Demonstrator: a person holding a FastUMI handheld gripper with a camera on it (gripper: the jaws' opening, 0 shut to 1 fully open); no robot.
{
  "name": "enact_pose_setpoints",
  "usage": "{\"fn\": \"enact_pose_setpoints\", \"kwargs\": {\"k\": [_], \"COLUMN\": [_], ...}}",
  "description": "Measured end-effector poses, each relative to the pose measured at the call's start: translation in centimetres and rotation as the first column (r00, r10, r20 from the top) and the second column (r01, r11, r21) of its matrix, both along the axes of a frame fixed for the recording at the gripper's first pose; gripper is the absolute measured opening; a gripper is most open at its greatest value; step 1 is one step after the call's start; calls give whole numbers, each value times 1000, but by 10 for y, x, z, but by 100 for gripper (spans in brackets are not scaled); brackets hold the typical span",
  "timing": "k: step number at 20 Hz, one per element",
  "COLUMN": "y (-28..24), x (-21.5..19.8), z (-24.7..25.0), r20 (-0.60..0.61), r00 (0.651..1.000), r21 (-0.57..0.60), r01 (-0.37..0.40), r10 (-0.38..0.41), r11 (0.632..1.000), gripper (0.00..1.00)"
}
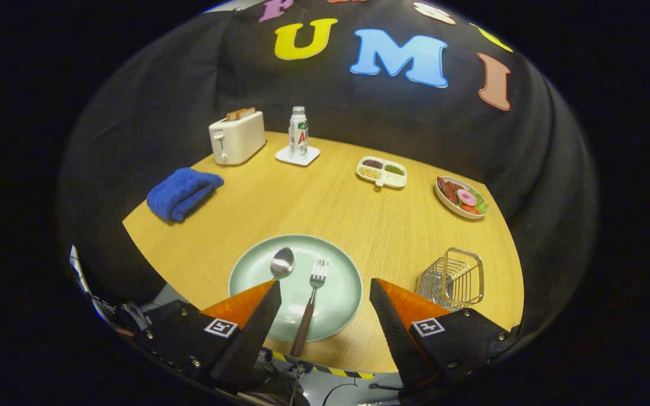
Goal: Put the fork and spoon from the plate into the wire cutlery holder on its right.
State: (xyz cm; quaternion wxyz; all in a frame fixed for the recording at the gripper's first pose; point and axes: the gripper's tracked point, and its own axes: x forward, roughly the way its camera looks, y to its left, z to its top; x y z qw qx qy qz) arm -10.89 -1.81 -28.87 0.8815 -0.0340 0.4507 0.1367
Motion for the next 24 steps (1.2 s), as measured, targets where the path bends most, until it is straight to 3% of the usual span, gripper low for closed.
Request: {"fn": "enact_pose_setpoints", "kwargs": {"k": [8, 11, 14, 19, 24], "y": [6, 11, 15, 19, 18], "x": [-24, -28, -34, -37, -39], "z": [-67, -77, -84, -96, -95], "r20": [-207, -252, -307, -443, -527], "r00": [974, 960, 939, 888, 833], "r21": [-94, -98, -107, -82, -66], "r01": [-115, -147, -194, -177, -236], "r10": [94, 119, 154, 123, 167], "r11": [989, 984, 975, 981, 969], "gripper": [95, 84, 82, 40, 39]}}
